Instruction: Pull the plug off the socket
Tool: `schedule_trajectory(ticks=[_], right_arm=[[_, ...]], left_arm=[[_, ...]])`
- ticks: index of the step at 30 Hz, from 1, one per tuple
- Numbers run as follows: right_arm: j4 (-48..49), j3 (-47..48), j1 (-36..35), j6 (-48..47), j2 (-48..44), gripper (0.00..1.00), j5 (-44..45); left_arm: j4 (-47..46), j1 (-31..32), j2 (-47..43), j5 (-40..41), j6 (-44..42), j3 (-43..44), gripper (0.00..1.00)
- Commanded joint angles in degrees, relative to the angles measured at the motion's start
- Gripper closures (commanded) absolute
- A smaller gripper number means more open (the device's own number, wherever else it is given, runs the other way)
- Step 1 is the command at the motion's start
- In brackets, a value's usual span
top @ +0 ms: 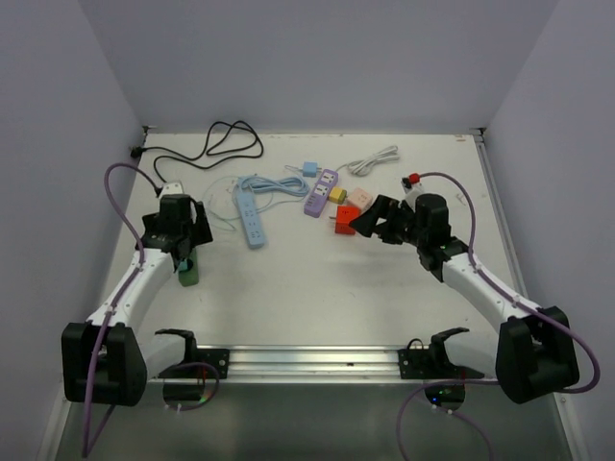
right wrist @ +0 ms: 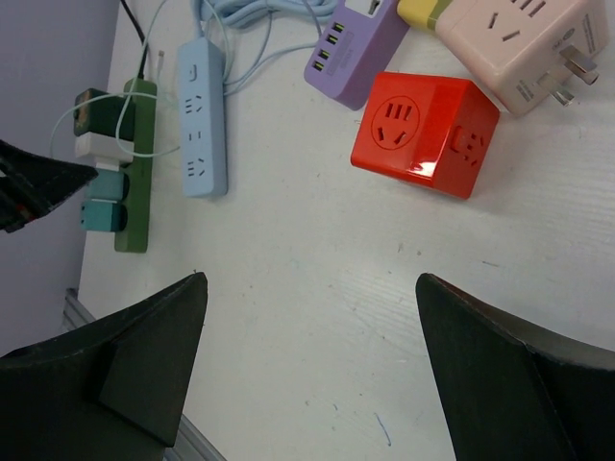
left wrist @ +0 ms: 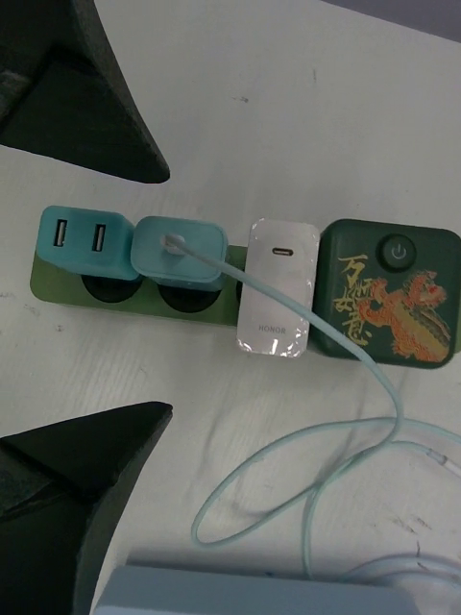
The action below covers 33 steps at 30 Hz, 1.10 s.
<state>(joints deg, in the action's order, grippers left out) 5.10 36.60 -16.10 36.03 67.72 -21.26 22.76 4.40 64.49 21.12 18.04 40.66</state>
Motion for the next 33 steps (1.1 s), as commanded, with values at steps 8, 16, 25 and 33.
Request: schedule_trajectory(ticks=[8,16,25,33], right_arm=[[1.66,-0.74,0.01,0.79,-5.14,0.06,-2.04],[1.31,-0.83,0.10,0.53,-6.73,0.06,-1.33],[0.96,-0.57,0.10,0.45,-6.99,0.06,-1.77],[0.70,-0.57,0.01,-0.34,-9.45,0.06,-1.42]], left_arm=[[0.08,-8.71,5.64,-8.20,3.40,1.17,0.00],[-2.46,-8.54,2.58,-16.03,9.81,-5.05,0.13],[-5.54,-3.45,-3.40,-18.31,15.52,-12.10,0.42],[-7.11,5.43,-4.19,-18.12,22.12,-16.57,0.62]])
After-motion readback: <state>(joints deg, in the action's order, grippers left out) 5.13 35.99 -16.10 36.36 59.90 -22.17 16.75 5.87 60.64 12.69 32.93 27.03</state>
